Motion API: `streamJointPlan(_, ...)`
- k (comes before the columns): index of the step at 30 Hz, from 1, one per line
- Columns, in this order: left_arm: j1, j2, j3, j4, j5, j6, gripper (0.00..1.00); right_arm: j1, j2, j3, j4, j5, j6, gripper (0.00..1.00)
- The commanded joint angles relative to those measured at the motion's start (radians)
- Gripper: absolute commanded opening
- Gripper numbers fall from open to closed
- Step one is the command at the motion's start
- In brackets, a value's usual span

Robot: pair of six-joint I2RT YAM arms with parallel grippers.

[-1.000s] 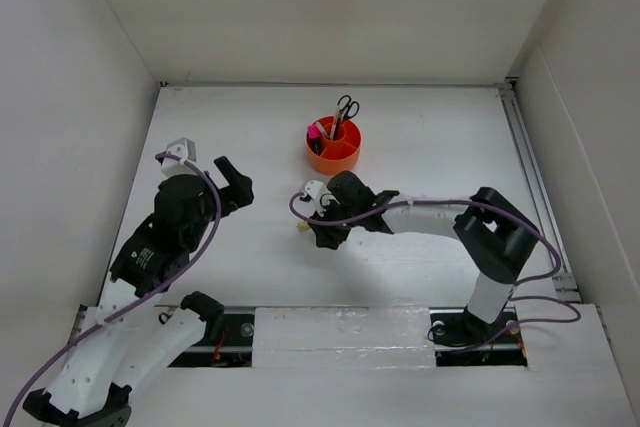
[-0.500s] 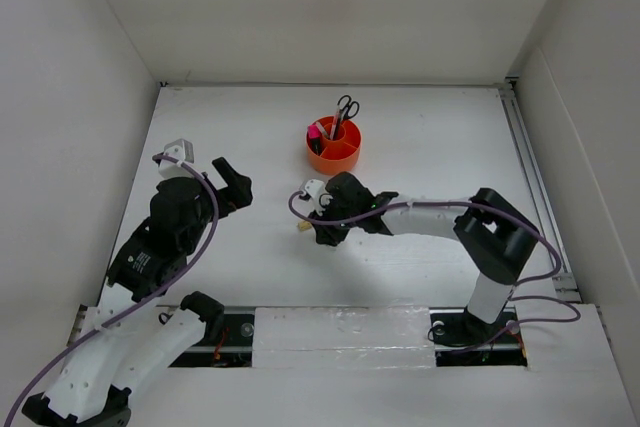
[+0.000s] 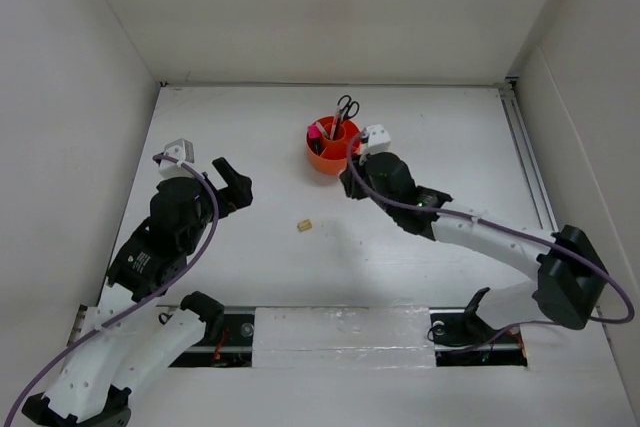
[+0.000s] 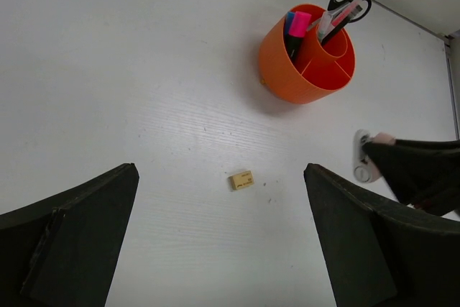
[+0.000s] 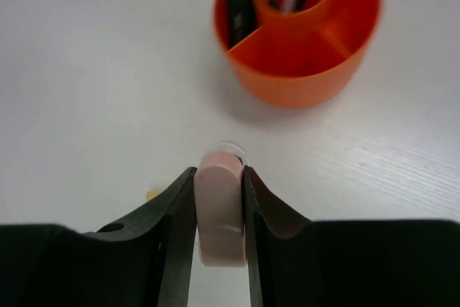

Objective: Sort the stationery into containers
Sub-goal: Place the stapler in the storage box.

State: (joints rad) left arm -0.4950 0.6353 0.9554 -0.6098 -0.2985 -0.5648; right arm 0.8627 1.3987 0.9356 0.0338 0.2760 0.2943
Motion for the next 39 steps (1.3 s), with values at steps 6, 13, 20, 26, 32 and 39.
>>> streamJointPlan(6,0.007,-0.026,-0.018,0.041,-0.007,0.014,1.00,-0.195,0.023,0.168,0.064,0.356,0.213,0.00)
streamJointPlan(13,0.007,-0.048,-0.018,0.041,-0.016,0.014,1.00,-0.310,0.203,0.373,0.064,0.384,0.330,0.00)
streamJointPlan(20,0.007,-0.077,-0.018,0.041,-0.025,0.005,1.00,-0.340,0.373,0.517,0.064,0.210,0.355,0.00)
streamJointPlan(26,0.007,-0.077,-0.018,0.041,-0.025,0.005,1.00,-0.340,0.428,0.540,0.074,0.207,0.367,0.00)
streamJointPlan(32,0.007,-0.095,-0.027,0.041,-0.025,0.005,1.00,-0.340,0.448,0.494,0.126,0.207,0.407,0.00)
streamJointPlan(39,0.007,-0.104,-0.027,0.050,-0.025,0.005,1.00,-0.330,0.491,0.465,0.160,0.196,0.425,0.00)
